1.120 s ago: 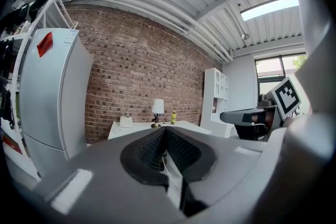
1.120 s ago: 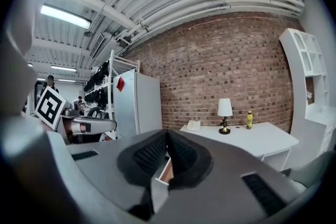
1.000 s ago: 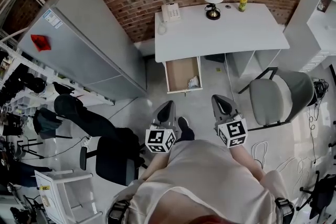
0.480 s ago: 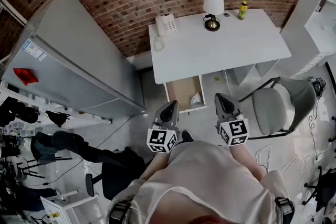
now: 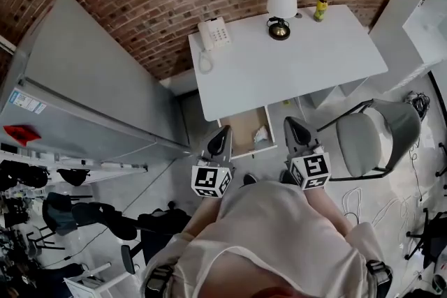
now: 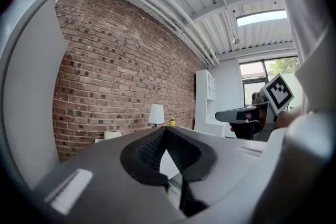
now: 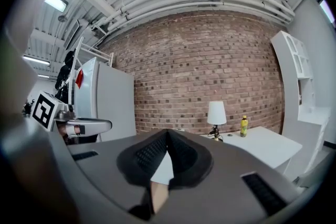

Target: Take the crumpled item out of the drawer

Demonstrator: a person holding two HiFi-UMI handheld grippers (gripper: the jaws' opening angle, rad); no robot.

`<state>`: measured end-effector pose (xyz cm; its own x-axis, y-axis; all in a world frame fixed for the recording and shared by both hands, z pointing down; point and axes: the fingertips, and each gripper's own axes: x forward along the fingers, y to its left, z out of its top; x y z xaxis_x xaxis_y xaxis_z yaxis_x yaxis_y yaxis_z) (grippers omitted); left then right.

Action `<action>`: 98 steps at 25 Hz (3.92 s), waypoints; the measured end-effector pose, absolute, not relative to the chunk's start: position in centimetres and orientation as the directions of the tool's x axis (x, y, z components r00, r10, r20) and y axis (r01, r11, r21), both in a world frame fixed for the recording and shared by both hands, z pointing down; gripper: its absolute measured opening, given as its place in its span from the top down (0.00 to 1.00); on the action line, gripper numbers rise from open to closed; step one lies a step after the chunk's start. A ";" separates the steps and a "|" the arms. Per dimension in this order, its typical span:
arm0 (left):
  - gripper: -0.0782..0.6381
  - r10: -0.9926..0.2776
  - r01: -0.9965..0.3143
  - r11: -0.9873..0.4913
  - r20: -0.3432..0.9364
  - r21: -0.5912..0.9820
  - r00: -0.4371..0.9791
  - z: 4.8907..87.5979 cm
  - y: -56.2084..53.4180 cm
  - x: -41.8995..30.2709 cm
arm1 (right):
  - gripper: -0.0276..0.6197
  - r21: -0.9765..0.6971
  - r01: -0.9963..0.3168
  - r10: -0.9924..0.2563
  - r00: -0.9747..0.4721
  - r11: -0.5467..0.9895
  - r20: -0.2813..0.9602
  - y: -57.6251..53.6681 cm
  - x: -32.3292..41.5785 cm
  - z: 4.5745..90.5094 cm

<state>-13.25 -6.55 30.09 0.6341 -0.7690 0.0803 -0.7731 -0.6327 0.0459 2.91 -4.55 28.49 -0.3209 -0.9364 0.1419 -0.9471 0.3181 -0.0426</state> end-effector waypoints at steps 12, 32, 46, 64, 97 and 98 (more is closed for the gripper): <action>0.88 -0.831 -0.836 -0.537 0.099 0.113 0.547 30.5 -9.0 -11.3 | 0.95 -0.009 -0.912 -0.893 -0.402 0.409 0.201 -8.4 5.1 28.9; 0.88 -0.800 -0.838 -0.529 0.251 0.131 0.544 36.6 -8.0 -8.1 | 0.94 -0.099 -0.885 -0.819 -0.460 0.456 0.344 -7.0 4.1 36.2; 0.88 -0.775 -0.854 -0.484 0.359 0.193 0.520 43.0 -9.5 -10.2 | 0.94 -0.133 -0.872 -0.752 -0.475 0.470 0.457 -8.3 1.4 44.0; 0.88 -0.764 -0.894 -0.369 0.465 0.255 0.447 52.9 -10.4 -13.3 | 0.95 -0.161 -0.917 -0.753 -0.393 0.365 0.528 -9.7 4.0 53.7; 0.88 -0.632 -0.858 -0.373 0.580 0.353 0.514 70.1 -8.3 -10.3 | 0.94 -0.265 -0.920 -0.667 -0.392 0.290 0.633 -7.4 3.6 68.6; 0.88 -0.629 -0.860 -0.374 0.586 0.348 0.511 70.2 -8.3 -10.2 | 0.94 -0.267 -0.919 -0.666 -0.394 0.289 0.634 -7.3 3.6 68.7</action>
<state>-10.23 -8.27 70.24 0.5111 -0.6286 0.5862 -0.8595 -0.3741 0.3483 3.64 -7.32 68.71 -0.3935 -0.6658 0.6340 -0.9193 0.2894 -0.2668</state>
